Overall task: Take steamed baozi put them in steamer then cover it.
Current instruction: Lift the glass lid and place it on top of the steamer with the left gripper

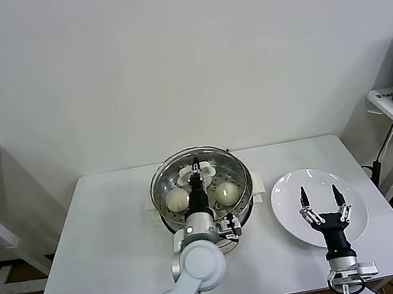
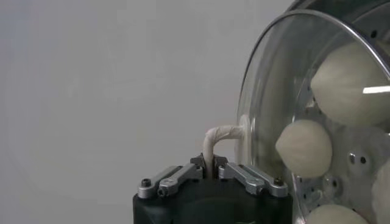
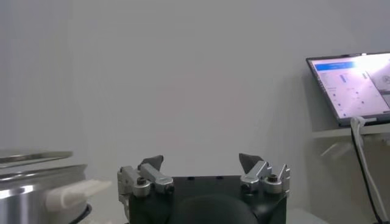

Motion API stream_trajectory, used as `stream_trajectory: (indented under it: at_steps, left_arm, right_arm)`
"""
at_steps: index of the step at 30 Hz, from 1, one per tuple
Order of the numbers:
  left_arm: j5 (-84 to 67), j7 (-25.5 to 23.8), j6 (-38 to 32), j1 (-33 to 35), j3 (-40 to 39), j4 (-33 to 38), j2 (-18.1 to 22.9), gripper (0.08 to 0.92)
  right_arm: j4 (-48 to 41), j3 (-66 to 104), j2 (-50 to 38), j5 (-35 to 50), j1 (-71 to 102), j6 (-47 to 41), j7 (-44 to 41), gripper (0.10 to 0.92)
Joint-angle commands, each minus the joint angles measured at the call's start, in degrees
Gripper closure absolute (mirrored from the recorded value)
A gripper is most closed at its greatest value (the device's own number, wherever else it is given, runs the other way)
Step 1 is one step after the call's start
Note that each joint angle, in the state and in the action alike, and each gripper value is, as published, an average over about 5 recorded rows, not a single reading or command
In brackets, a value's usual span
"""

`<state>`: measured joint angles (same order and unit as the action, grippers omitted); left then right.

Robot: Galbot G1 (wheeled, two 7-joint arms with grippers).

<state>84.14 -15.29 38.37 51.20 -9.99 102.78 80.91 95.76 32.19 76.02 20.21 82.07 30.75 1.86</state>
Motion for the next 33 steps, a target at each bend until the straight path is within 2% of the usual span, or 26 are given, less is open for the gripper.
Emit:
stream_trajectory:
  at_steps: [1,33]
  left_arm:
    - [0.9,0.2,-0.1,0.4,0.1,-1.1,1.3,0.809]
    - [4.3,1.2,-2.2,1.5,0.7,-2.6,3.0,0.809]
  right_arm:
    - [-0.4,-0.2,0.1,-0.2,-0.1,0.1,0.0,0.203]
    - [-2.3,-1.5,0.1,-1.0,-1.1,0.4,-0.2,0.203]
